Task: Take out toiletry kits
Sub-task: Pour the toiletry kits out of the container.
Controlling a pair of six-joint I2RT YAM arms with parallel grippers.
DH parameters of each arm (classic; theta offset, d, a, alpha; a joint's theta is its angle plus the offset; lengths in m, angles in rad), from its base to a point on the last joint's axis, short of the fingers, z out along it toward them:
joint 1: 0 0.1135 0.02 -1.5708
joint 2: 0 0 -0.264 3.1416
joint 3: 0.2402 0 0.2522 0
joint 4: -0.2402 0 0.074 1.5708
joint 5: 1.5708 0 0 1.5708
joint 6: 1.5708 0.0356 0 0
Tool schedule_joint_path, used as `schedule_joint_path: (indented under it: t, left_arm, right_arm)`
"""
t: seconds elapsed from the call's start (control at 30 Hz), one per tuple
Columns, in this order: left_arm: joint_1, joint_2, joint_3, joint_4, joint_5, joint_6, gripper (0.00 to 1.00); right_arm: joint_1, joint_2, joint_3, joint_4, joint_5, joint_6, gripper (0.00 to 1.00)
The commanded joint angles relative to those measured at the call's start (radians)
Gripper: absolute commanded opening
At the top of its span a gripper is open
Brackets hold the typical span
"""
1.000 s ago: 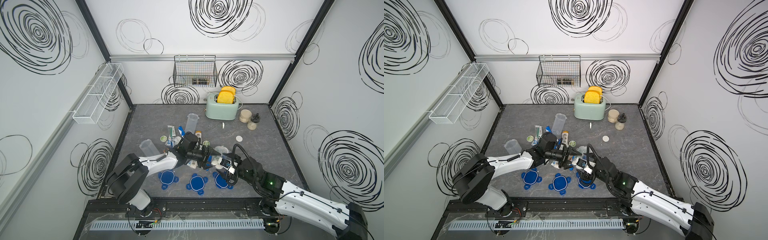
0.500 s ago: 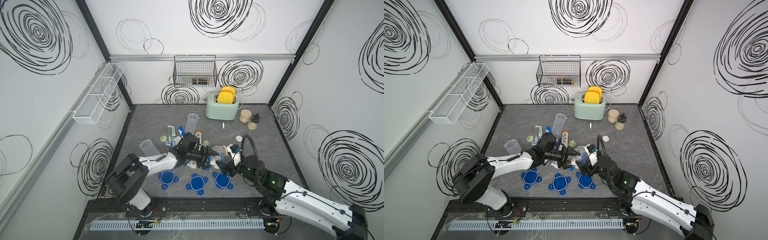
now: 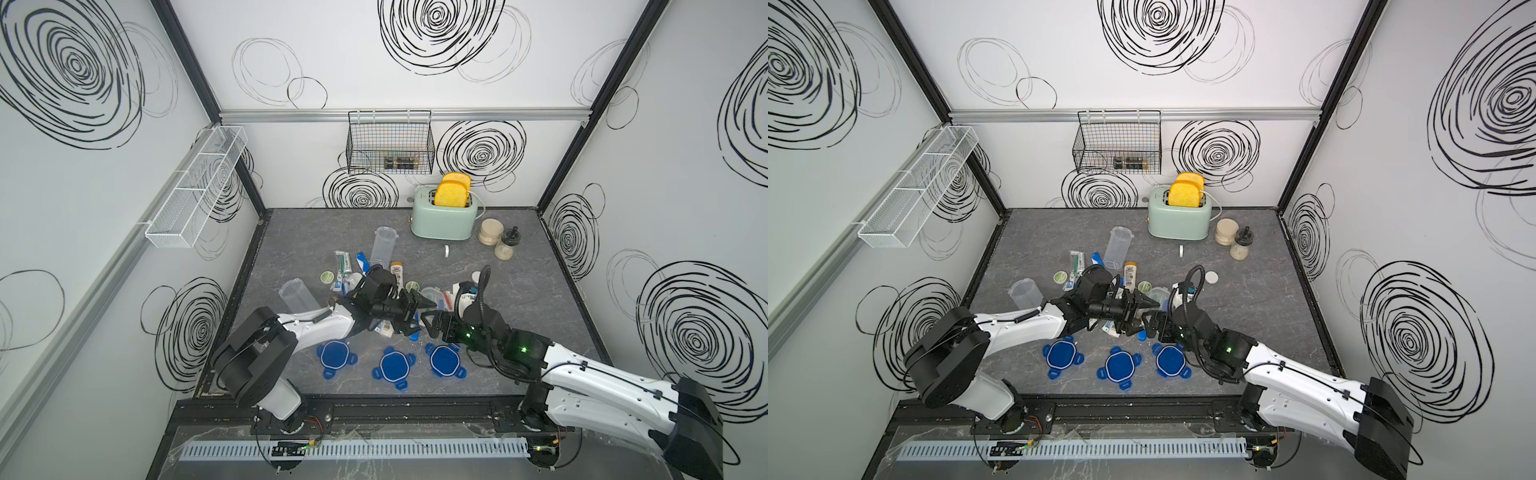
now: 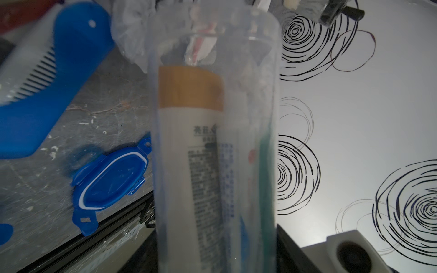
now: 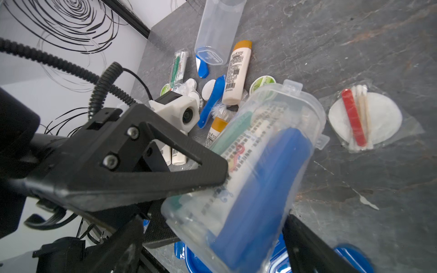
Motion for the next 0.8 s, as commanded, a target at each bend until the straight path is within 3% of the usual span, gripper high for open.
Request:
schedule_joint_path:
  t: [0.0,0.47,0.77]
  left_arm:
    - [-0.015,-0.03,0.013,0.081,0.011,-0.011,0.12]
    - [-0.054,-0.011,0.028,0.109,0.001,-0.033,0.13]
    - [-0.078,-0.014,0.017,0.121,-0.007,-0.041,0.14]
  right_arm:
    - [0.027,0.042,0.056,0.0,0.025,0.058,0.93]
    - [0.045,0.149,0.063,0.018,0.175,0.106,0.89]
    - [0.043,0.147,0.047,0.024,0.24,0.06,0.71]
